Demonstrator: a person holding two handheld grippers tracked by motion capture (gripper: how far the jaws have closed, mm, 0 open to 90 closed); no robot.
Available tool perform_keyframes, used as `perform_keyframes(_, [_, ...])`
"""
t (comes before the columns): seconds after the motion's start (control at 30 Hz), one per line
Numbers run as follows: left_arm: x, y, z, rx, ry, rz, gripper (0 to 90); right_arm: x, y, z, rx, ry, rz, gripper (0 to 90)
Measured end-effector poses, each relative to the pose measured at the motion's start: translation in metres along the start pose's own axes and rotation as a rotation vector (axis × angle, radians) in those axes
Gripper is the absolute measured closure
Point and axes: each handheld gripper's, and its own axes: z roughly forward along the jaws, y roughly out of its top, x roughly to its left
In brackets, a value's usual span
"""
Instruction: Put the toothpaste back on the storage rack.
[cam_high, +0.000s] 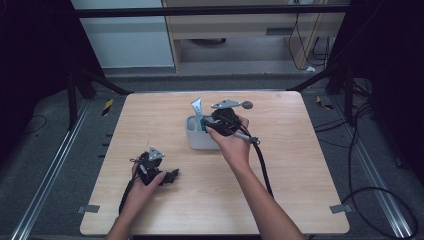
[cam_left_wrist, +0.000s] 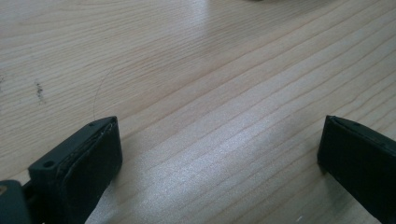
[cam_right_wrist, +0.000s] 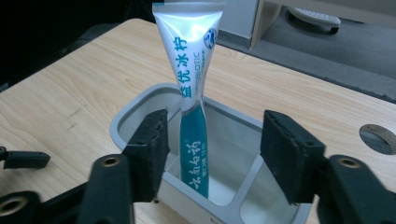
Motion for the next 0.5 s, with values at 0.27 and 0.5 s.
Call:
perform_keyframes(0.27, [0.000, 0.000, 0.000, 0.000, 0.000, 0.000, 0.0, -0.003, -0.001, -0.005, 0.018, 0.024, -0.026, 23.9])
perform_keyframes(0.5, [0.000, 0.000, 0.000, 0.000, 0.001, 0.000, 0.0, -0.006, -0.001, -0.019, 0.008, 0.058, -0.041, 9.1])
